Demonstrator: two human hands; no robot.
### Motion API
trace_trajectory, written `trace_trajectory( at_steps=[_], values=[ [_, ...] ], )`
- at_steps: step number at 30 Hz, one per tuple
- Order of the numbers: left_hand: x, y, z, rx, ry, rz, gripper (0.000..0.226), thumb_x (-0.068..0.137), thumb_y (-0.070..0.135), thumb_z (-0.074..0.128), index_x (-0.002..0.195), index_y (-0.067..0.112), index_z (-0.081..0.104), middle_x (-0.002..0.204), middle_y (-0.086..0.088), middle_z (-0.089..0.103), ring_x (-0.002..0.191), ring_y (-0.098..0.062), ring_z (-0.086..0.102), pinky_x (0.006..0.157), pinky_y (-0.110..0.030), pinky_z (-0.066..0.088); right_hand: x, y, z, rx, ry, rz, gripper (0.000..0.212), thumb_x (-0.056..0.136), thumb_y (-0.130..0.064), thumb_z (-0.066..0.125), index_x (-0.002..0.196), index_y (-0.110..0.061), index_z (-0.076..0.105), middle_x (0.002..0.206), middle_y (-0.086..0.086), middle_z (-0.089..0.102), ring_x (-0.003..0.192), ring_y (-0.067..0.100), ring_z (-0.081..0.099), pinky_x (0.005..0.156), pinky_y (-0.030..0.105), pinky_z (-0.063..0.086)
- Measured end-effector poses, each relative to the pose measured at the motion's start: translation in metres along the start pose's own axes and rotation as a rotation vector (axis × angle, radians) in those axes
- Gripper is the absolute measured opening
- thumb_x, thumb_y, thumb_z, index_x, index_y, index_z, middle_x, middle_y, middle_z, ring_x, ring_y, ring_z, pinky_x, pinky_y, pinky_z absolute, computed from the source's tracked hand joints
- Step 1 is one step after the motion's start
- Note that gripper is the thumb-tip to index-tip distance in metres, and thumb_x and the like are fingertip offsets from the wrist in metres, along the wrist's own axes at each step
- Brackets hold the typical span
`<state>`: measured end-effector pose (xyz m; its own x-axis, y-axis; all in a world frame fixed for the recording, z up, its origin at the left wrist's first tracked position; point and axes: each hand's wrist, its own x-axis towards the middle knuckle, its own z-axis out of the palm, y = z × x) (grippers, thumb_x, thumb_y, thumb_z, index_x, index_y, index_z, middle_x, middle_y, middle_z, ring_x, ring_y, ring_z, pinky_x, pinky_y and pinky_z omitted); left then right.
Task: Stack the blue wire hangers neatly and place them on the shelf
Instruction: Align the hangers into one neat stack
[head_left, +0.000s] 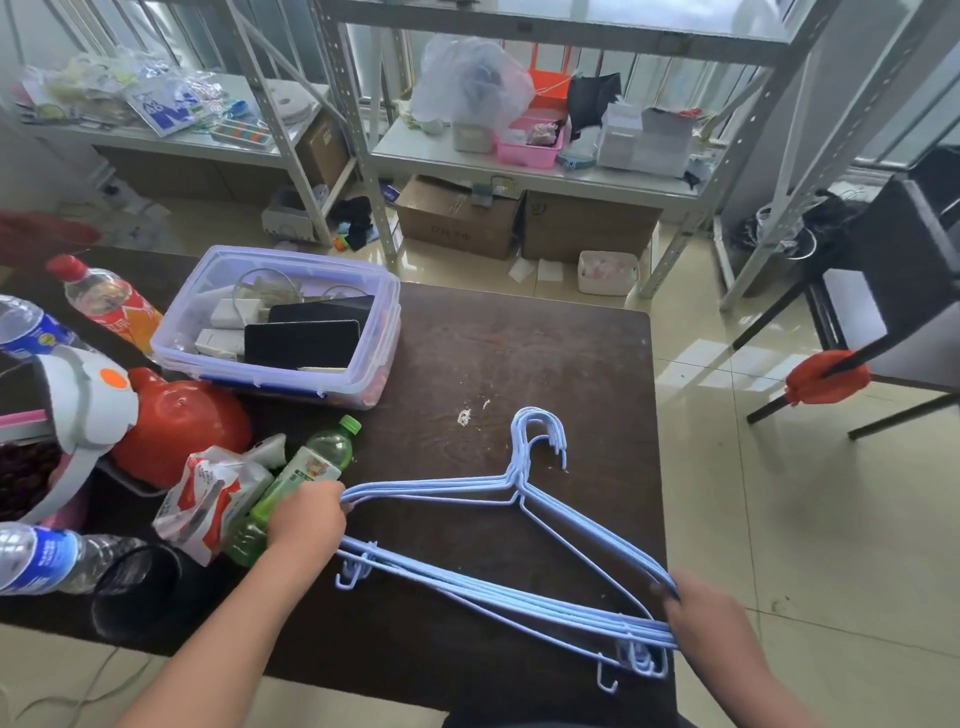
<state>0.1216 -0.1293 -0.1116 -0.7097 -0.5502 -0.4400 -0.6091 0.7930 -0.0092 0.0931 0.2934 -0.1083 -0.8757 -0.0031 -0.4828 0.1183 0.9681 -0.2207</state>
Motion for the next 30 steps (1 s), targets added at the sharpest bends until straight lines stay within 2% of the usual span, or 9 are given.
trace_trajectory(
  at_steps=[2,5,8,10,13,16,23,27,30],
  values=[
    [0.005,0.0,-0.001,0.029,-0.017,-0.026,0.015,0.091,0.028,0.055,0.095,0.017,0.065,0.087,-0.005,0.063,0.078,-0.022,0.058,0.063,-0.03,0.046,0.0,0.001,0.004,-0.015,0.001,-0.001,0.021,0.094,-0.033,0.046,0.079,-0.019,0.052,0.069,0.001,0.059,0.064,0.022,0.057,0.051,0.029,0.037],
    [0.006,0.001,-0.001,0.12,-0.019,-0.019,0.017,0.091,0.031,0.056,0.093,0.019,0.068,0.084,-0.003,0.063,0.075,-0.021,0.057,0.061,-0.029,0.043,-0.004,0.002,0.009,-0.067,0.009,-0.001,0.023,0.094,-0.034,0.043,0.08,-0.019,0.053,0.068,-0.001,0.059,0.063,0.021,0.057,0.051,0.03,0.038],
    [0.003,0.001,0.0,0.185,-0.043,0.002,0.025,0.091,0.04,0.056,0.093,0.02,0.069,0.078,-0.001,0.059,0.071,-0.021,0.052,0.061,-0.029,0.042,-0.009,0.002,0.009,-0.099,0.007,0.007,0.021,0.093,-0.035,0.042,0.076,-0.023,0.047,0.067,-0.003,0.054,0.063,0.021,0.053,0.053,0.029,0.038],
    [0.002,0.003,0.003,0.196,-0.061,0.007,0.027,0.091,0.042,0.056,0.094,0.019,0.069,0.08,-0.001,0.062,0.074,-0.021,0.057,0.062,-0.028,0.044,-0.012,0.004,0.01,-0.113,-0.01,0.023,0.02,0.092,-0.035,0.041,0.076,-0.025,0.043,0.07,-0.003,0.051,0.065,0.022,0.05,0.056,0.029,0.039],
    [0.002,0.005,0.008,0.203,-0.054,0.029,0.025,0.091,0.041,0.056,0.097,0.019,0.067,0.09,-0.002,0.067,0.086,-0.022,0.064,0.064,-0.028,0.044,-0.017,0.006,0.015,-0.116,-0.025,0.043,0.019,0.091,-0.038,0.043,0.076,-0.026,0.041,0.074,-0.002,0.05,0.067,0.023,0.047,0.061,0.03,0.042],
    [0.001,0.005,0.013,0.209,-0.026,0.055,0.025,0.091,0.041,0.055,0.099,0.019,0.066,0.093,-0.003,0.068,0.09,-0.023,0.065,0.066,-0.028,0.044,-0.019,0.007,0.019,-0.12,-0.022,0.047,0.021,0.091,-0.04,0.042,0.076,-0.026,0.04,0.072,0.0,0.047,0.067,0.025,0.044,0.06,0.031,0.039],
    [0.0,0.009,0.016,0.206,-0.017,0.084,0.024,0.094,0.038,0.051,0.096,0.019,0.065,0.094,-0.003,0.068,0.091,-0.023,0.064,0.064,-0.028,0.042,-0.015,0.009,0.025,-0.104,-0.035,0.063,0.019,0.086,-0.036,0.044,0.073,-0.023,0.041,0.068,0.0,0.05,0.072,0.024,0.057,0.057,0.032,0.04],
    [-0.005,0.01,0.017,0.171,0.018,0.079,0.019,0.095,0.035,0.049,0.095,0.019,0.061,0.092,-0.002,0.067,0.089,-0.023,0.064,0.062,-0.029,0.043,-0.013,0.007,0.025,-0.101,-0.067,0.058,0.026,0.084,-0.037,0.044,0.065,-0.024,0.034,0.065,-0.001,0.044,0.069,0.024,0.051,0.055,0.031,0.037],
    [-0.008,0.011,0.018,0.135,0.056,0.063,0.016,0.092,0.029,0.054,0.103,0.019,0.048,0.088,-0.003,0.068,0.081,-0.023,0.066,0.058,-0.03,0.046,-0.011,0.004,0.022,-0.114,-0.073,0.046,0.026,0.084,-0.045,0.046,0.069,-0.024,0.039,0.072,-0.003,0.049,0.07,0.02,0.049,0.054,0.029,0.035]
  ],
)
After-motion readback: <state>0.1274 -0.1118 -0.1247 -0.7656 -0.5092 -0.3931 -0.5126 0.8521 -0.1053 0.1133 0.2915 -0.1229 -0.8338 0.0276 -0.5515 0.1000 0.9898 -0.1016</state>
